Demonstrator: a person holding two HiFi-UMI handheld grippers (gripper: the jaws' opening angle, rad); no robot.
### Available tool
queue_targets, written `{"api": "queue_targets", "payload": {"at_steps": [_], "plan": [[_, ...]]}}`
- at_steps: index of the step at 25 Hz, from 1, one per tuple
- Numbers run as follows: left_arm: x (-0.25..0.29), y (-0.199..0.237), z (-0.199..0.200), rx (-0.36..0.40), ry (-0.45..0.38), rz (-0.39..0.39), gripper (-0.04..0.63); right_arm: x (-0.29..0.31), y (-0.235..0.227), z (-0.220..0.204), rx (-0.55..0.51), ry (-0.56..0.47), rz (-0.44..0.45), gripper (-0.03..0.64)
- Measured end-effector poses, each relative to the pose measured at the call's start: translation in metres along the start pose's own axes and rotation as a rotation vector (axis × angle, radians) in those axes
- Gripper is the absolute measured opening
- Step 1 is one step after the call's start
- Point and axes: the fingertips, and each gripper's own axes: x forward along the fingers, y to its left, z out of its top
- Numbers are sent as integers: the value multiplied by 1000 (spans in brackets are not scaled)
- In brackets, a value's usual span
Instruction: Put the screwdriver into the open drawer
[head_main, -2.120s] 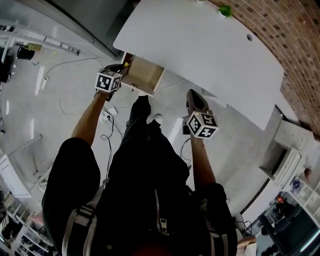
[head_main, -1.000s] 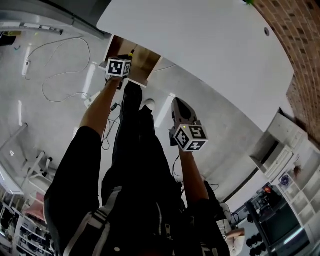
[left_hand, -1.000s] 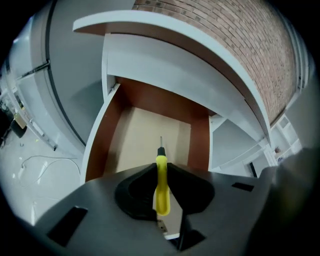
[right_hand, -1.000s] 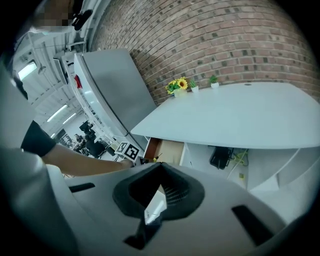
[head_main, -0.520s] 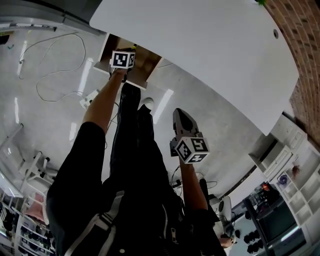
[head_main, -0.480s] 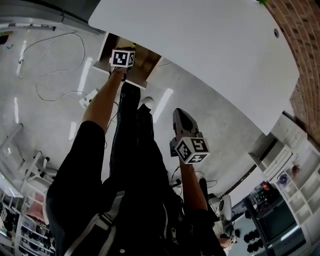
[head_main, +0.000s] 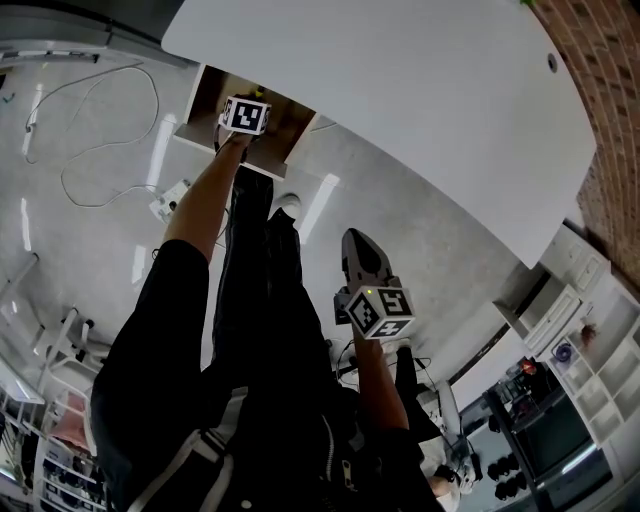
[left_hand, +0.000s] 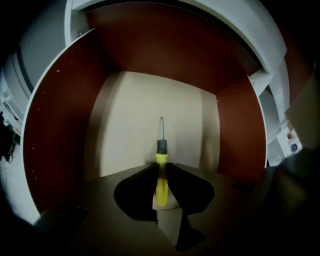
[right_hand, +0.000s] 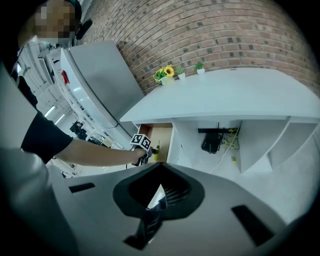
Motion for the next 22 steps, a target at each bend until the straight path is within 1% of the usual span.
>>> {"api": "queue_targets", "payload": {"at_steps": [1, 4, 6, 11, 19, 22], "plan": [[2, 0, -2, 19, 9, 13, 80, 0, -1, -1, 6, 0, -1, 6], [11, -9, -11, 49, 42, 9, 80, -1, -3, -3, 26, -4, -5, 6], [12, -10, -14, 69, 64, 23, 80, -1, -4, -2, 33, -8, -7, 6], [13, -9, -21, 63, 105, 24, 81, 0, -4, 1, 41, -13, -4, 6], [-2, -7, -19, 52, 98, 24, 81, -1, -1, 8, 67, -39, 10, 6], [-21, -2, -13, 71, 77, 44, 81, -4, 2, 14, 66, -54, 20, 6]]}}
